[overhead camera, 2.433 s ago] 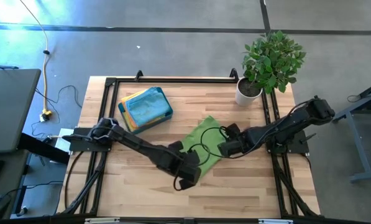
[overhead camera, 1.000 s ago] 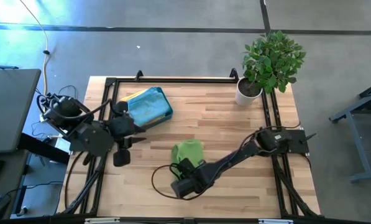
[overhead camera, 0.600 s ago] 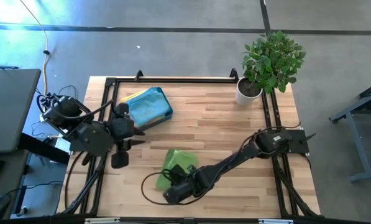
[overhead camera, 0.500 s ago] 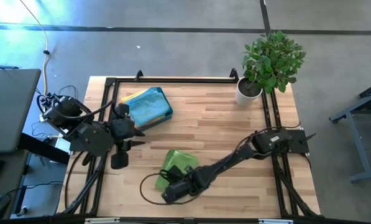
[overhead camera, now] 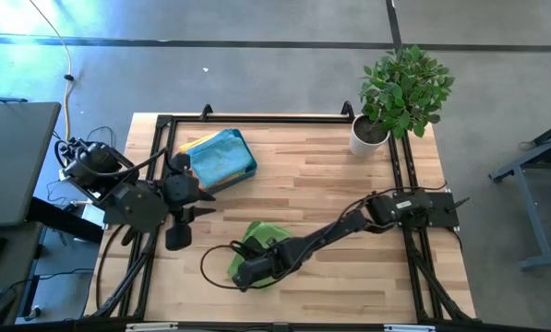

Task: Fold microfiber towels
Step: Fold the green microfiber cloth, then put the folded green microfiber cloth into the bin

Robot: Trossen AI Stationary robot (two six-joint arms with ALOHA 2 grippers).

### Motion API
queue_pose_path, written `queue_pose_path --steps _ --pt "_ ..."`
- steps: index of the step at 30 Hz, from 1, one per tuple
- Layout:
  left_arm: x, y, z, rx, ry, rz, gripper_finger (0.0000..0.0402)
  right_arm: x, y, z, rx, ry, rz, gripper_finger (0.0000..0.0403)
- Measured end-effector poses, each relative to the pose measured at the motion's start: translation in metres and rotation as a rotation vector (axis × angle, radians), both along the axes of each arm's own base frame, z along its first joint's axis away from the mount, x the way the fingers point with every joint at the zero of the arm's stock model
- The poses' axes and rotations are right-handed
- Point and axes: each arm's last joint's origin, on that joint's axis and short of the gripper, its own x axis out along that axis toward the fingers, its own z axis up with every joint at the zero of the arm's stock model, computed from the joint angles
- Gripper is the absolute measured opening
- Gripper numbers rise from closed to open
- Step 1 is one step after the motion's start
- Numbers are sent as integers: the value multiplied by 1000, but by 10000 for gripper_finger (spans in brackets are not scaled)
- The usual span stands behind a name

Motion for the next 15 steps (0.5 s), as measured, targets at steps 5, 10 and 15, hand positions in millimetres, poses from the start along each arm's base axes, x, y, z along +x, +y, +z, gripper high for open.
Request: queue_pose_path --steps 5,10,15 --pt "0 0 0 3 0 -3 101 4 6 6 0 -64 100 37" --pt "0 0 0 4 2 -5 101 4 7 6 4 -46 203 107" --pt "0 0 0 1 3 -8 101 1 5 17 31 -39 267 162"
